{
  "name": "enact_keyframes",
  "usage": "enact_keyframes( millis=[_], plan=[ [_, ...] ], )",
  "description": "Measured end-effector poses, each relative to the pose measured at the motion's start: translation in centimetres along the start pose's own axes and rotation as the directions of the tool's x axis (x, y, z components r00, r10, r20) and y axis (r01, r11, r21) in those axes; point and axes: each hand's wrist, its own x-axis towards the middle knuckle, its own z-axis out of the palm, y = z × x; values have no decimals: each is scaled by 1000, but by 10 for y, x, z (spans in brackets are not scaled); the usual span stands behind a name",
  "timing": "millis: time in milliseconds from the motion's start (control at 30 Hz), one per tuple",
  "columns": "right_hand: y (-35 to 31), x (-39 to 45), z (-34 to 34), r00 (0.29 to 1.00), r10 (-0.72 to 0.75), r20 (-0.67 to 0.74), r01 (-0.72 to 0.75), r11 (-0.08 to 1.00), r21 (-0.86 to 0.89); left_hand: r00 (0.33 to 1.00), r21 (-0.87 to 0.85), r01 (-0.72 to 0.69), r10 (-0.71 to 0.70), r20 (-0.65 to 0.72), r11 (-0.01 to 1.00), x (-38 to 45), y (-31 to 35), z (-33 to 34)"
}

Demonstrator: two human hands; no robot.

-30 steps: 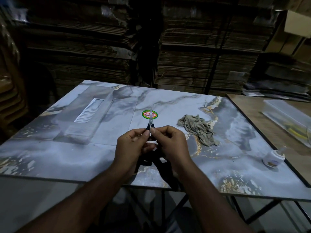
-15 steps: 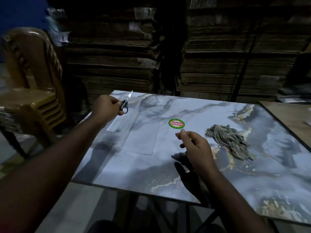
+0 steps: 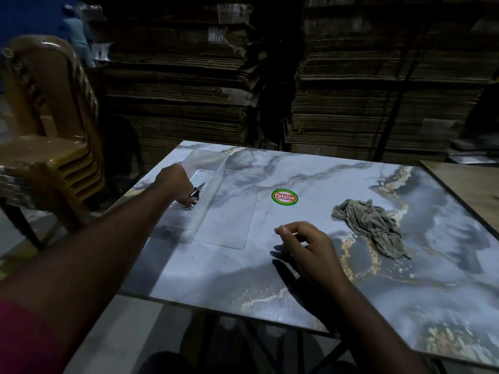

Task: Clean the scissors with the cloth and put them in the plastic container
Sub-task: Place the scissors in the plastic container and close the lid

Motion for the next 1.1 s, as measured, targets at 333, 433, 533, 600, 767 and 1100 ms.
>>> enact_keyframes(
  millis=[333,433,533,600,767,1100],
  plan=[
    [-3,16,18,973,-171,155,221,886,-407,989,252,-85,111,-94,964,-15,2,3],
    [-9,26,30,955,-154,255,265,831,-488,982,278,-121,156,-107,953,-18,2,1],
    [-13,33,45,925,-91,368,320,709,-629,958,237,-190,232,-166,953,-24,6,-2],
    [-13,31,56,916,-136,378,371,644,-669,907,188,-321,359,-221,928,-29,9,-4],
    [-10,27,54,843,-471,261,502,516,-694,740,76,-634,632,-232,770,-55,18,-7],
    [-120,25,7,776,-581,-245,503,805,-314,734,-536,-612,669,-113,581,-82,44,-7]
  ],
)
